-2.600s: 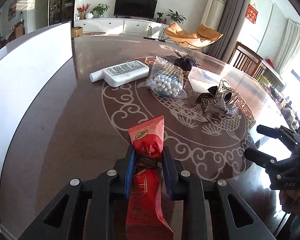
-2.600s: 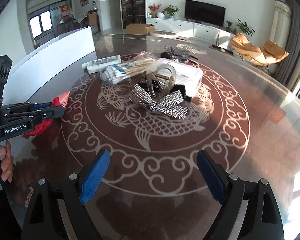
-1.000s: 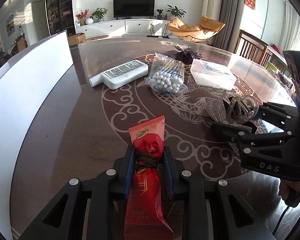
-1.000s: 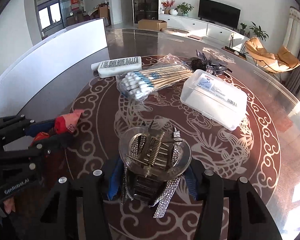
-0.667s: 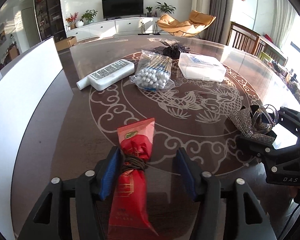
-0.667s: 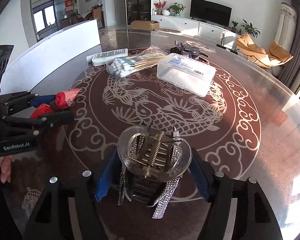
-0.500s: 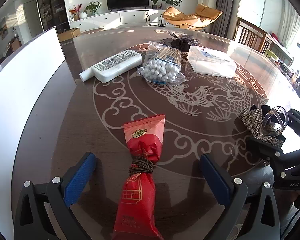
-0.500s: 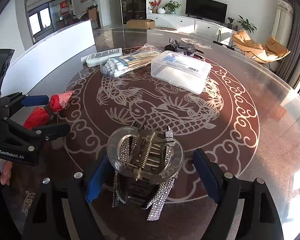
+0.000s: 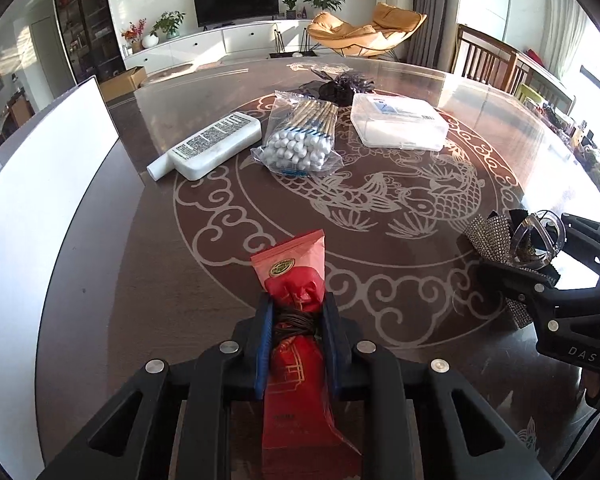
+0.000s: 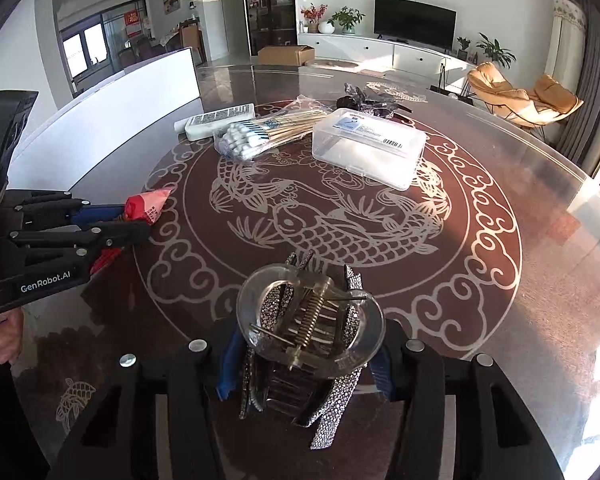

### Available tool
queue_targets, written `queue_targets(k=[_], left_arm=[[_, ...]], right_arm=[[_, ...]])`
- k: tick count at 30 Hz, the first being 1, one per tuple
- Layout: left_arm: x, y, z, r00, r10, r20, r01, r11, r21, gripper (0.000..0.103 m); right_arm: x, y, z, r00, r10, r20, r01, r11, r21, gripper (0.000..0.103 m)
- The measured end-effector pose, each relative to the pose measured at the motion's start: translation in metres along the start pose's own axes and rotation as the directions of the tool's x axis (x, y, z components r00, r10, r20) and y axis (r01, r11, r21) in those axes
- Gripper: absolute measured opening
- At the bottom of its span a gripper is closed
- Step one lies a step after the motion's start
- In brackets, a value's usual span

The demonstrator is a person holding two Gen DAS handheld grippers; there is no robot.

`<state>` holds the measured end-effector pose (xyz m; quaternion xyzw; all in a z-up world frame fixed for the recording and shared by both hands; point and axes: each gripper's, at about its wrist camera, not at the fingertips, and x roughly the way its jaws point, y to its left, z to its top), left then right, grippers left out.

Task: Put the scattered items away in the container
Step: 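Carry the red pouch and rhinestone bow with both tools toward the cardboard box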

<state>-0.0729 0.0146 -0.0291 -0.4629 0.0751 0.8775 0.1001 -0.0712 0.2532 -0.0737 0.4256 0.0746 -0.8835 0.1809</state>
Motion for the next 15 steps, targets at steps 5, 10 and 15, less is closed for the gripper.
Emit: queue_targets(k=[5,10,15], left_arm=[[-0.025,-0.014,-0.012,0.998,-0.016,0.060,0.015,1.000,0.018,0.022],[-0.045,-0.009,-0.025,0.991,-0.108,0.076,0.114,0.991,-0.071,0.022],[-0.064,-0.003,-0.036,0.988,-0.123,0.093,0.133,0.986,-0.100,0.022]], right_arm=[[-0.030,0.001,-0.011,0.999,0.020,0.036,-0.020,1.000,0.007,0.052],[-0.048,0.004,-0.021,0.999,0.039,0.020,-0.039,0.999,0.009,0.052],[-0.059,0.016,-0.026,0.997,0.075,0.038,-0.075,0.997,0.020,0.052]])
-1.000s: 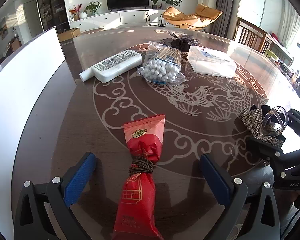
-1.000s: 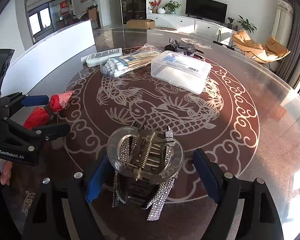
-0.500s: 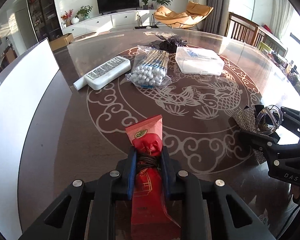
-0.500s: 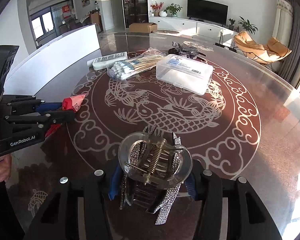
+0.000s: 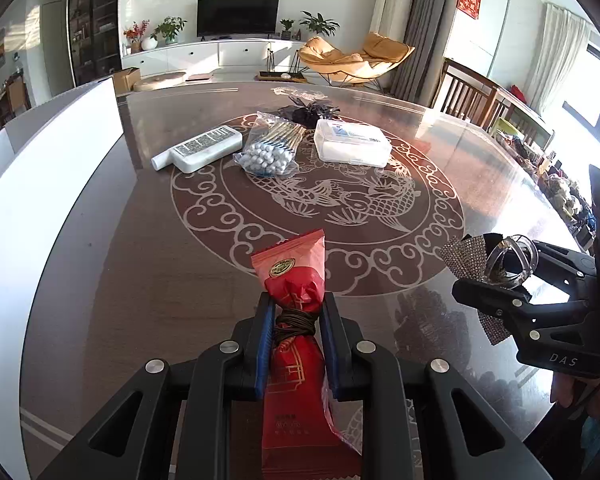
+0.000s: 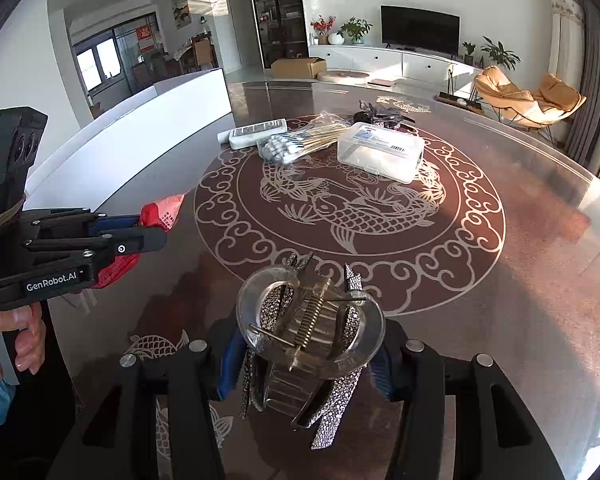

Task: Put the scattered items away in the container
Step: 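Carry the red pouch and rhinestone bow with both tools toward the cardboard box, then lower the pouch and bow into the cardboard box and open both tools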

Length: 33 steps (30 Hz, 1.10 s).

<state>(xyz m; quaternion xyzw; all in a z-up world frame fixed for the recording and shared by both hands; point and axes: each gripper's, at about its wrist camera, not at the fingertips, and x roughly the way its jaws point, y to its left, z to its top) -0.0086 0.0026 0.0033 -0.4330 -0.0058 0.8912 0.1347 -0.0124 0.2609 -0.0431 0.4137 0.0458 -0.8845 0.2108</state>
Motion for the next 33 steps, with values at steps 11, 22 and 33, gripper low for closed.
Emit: queue_targets(k=[11,22,33], left_arm=[[-0.066,0.059,0.011,0.996,-0.003,0.091,0.016,0.989,-0.145,0.022],[-0.166,0.227,0.024,0.962,0.231,0.144,-0.181,0.938,-0.295,0.022],[-0.150,0.375,-0.012,0.939,0.333,-0.082,-0.337,0.852,-0.401,0.022]], right_arm=[[0.009,0.059,0.035,0.998,0.060,0.001,-0.059,0.993,-0.104,0.052],[0.011,0.212,0.163,0.947,0.306,0.097,-0.272,0.925,-0.264,0.052],[0.106,0.383,0.189,0.886,0.445,-0.127,-0.456,0.794,-0.402,0.052]])
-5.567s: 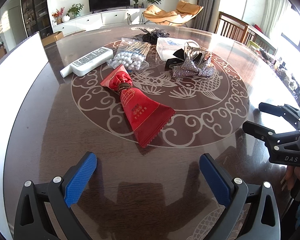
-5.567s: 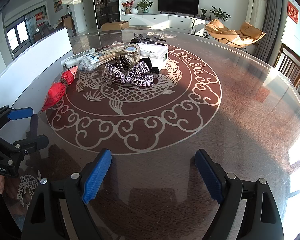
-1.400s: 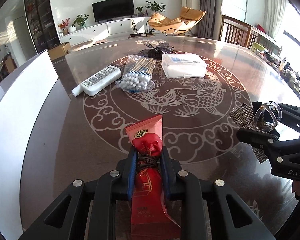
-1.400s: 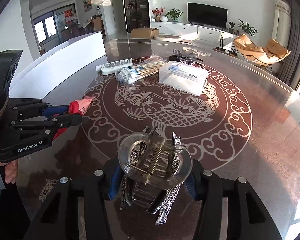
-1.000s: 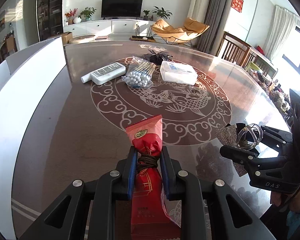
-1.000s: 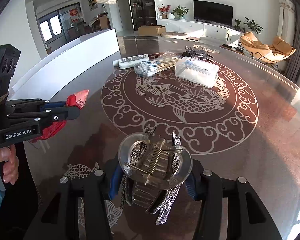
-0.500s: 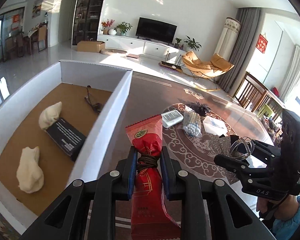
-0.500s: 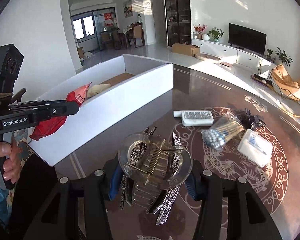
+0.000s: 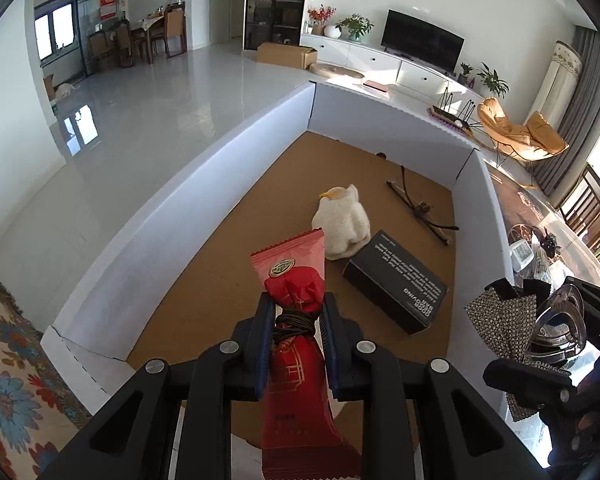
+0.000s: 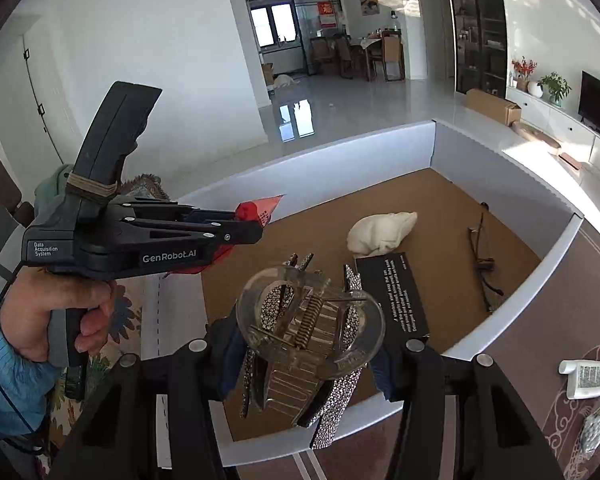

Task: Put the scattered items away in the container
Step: 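Lower the pouch and bow into the cardboard box and open both tools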

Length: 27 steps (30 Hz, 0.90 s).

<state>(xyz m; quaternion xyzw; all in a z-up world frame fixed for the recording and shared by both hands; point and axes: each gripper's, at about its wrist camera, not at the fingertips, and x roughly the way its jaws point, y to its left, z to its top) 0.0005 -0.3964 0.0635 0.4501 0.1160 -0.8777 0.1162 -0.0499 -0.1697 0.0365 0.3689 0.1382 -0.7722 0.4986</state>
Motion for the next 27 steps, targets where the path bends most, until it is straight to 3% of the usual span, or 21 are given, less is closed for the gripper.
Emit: queue_targets(k=[10,12,14,17,27], left_arm=[[0.036,0.014,-0.012,0.993,0.017,-0.114,-0.018,1.000,-0.011,0.025],[0.038,0.016,-0.013,0.992,0.028,-0.127,-0.029,1.000,-0.011,0.036],[0.035,0.017,-0.013,0.994,0.024,-0.108,-0.027,0.999,-0.020,0.059],[0.027,0.016,-0.010,0.997,0.030,-0.077,-0.032,0.999,-0.022,0.076],[0.014,-0.007,-0.014,0.998,0.043,-0.034,-0.043,0.999,0.009,0.076]], right_arm=[[0.072,0.011,-0.008,0.982,-0.013,-0.188,-0.004,0.996,-0.092,0.055],[0.075,0.012,-0.010,0.981,-0.027,-0.190,0.008,0.995,-0.102,0.060],[0.074,0.011,-0.009,0.984,-0.035,-0.174,0.018,0.995,-0.100,0.065],[0.069,0.015,-0.008,0.985,-0.042,-0.166,0.025,0.994,-0.104,0.065],[0.042,0.014,-0.007,0.992,-0.065,-0.112,0.055,0.995,-0.087,0.066]])
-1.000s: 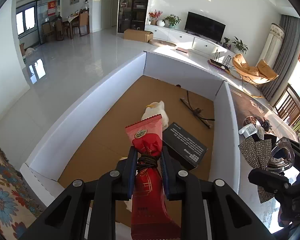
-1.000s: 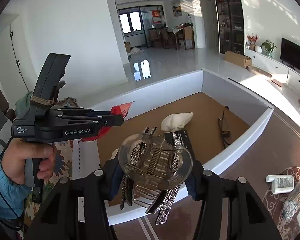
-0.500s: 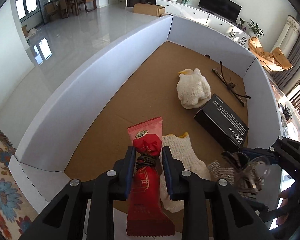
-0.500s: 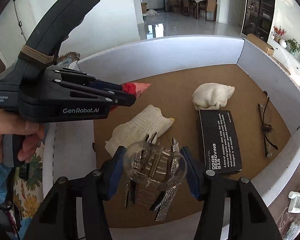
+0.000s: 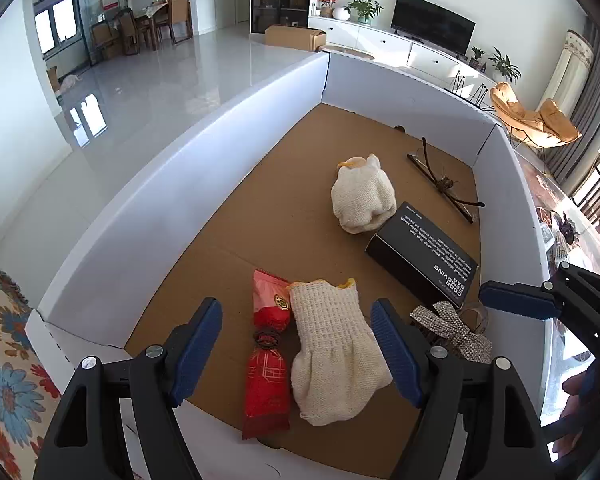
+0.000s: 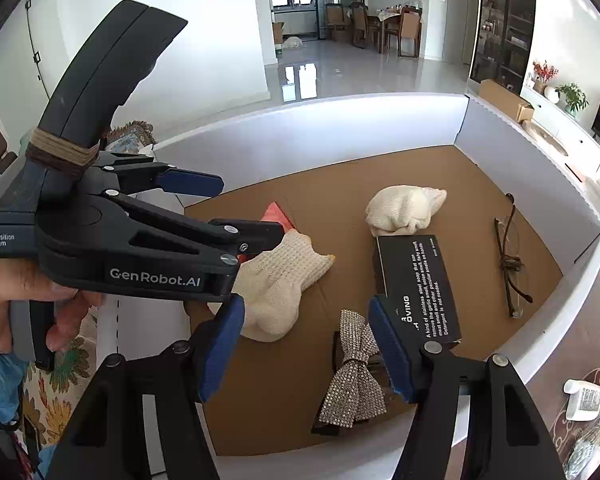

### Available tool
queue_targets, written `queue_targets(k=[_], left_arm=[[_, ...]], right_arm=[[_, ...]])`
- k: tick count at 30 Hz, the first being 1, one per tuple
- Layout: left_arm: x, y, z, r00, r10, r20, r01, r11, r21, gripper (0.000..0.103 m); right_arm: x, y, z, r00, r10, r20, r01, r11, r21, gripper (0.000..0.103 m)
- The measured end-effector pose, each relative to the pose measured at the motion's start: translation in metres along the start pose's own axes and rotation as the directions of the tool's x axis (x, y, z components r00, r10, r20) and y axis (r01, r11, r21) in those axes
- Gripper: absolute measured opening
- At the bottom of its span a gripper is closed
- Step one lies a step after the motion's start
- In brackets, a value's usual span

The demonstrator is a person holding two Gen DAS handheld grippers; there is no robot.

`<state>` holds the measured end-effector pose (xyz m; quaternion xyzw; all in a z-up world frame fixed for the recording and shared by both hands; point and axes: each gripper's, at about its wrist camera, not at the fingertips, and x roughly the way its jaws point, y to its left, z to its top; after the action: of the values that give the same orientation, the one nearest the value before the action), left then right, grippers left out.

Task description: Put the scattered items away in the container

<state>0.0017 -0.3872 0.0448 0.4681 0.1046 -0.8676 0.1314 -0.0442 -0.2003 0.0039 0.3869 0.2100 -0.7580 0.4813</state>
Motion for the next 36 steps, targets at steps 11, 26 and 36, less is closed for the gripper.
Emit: queue_targets(k=[11,26,36], left_arm=[[-0.092,-0.153,-0.031,0.954,-0.213,0.213,0.154,0.952,0.264,0.078],[0.032,-0.375,-0.131,0.927,-0.371,-0.050,0.343,0.787,0.514,0.103],[0.040,-0.369,-0.132,0.905,-0.414,-0.096,0.407,0.782,0.472,0.103]], right_arm=[[-0.132,-0.078,-0.144,0.923,-0.320,0.215,0.268,0.933,0.239,0.066],[-0.205,-0.200,-0.366,0.783,-0.592,-0.194,0.595,0.619,0.512,0.066],[-0.202,-0.217,-0.372,0.816,-0.546,-0.192,0.539,0.596,0.595,0.076]])
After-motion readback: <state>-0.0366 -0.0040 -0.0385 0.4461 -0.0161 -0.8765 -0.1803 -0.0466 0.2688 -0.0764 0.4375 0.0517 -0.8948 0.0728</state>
